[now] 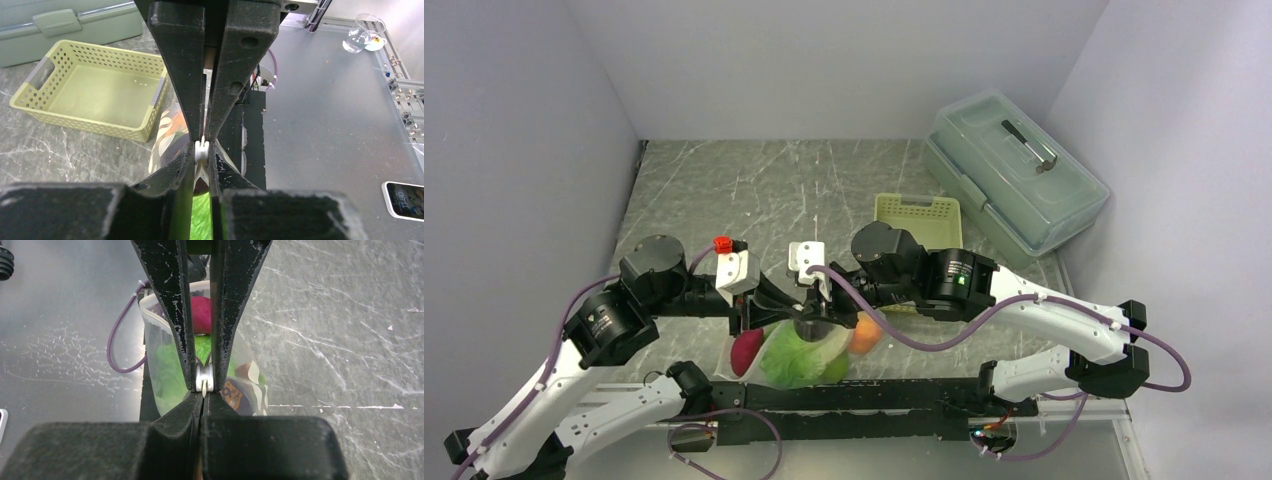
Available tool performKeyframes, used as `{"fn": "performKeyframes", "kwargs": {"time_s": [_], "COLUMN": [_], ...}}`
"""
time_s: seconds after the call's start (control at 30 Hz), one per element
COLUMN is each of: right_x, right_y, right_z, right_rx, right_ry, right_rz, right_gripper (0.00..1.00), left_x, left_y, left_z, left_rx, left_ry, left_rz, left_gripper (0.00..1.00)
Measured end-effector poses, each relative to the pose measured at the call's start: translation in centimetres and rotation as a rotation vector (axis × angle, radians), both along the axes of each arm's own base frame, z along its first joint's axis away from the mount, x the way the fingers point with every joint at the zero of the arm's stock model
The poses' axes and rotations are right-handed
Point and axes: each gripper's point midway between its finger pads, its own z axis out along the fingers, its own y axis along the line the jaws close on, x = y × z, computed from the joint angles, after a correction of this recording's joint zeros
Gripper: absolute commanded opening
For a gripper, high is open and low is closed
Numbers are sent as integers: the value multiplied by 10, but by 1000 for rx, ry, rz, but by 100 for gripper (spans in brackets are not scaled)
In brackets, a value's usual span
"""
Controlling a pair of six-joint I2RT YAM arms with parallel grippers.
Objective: Place the food in the zip-top bag and seal the zipper
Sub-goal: Zip the zipper food storage bag at the center of the board.
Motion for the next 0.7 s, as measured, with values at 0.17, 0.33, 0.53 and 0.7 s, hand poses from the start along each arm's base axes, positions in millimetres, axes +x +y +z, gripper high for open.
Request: {"fn": "performKeyframes", "kwargs": {"time_s": [0.17, 0.33, 0.53, 0.7], "right_x": [0, 1, 3, 6], "right_y": [-1, -1, -1, -2], "right_z": [-1, -1, -1, 1], "right_rx": [-5, -5, -7, -4], "right_ry": [1, 0, -7, -15], "right_rz": [-3, -4, -18, -32], "right_gripper": [0, 0, 0, 0], "left_x": [-1, 0, 0, 1], "left_y": [-1, -1, -1, -1], "left_z": [-1, -1, -1, 0], "left_rx": [3, 3, 3, 0], "left_ry": [3, 3, 3, -1], "left_rz": [-5, -5, -4, 0], "left_gripper": [0, 0, 0, 0]}}
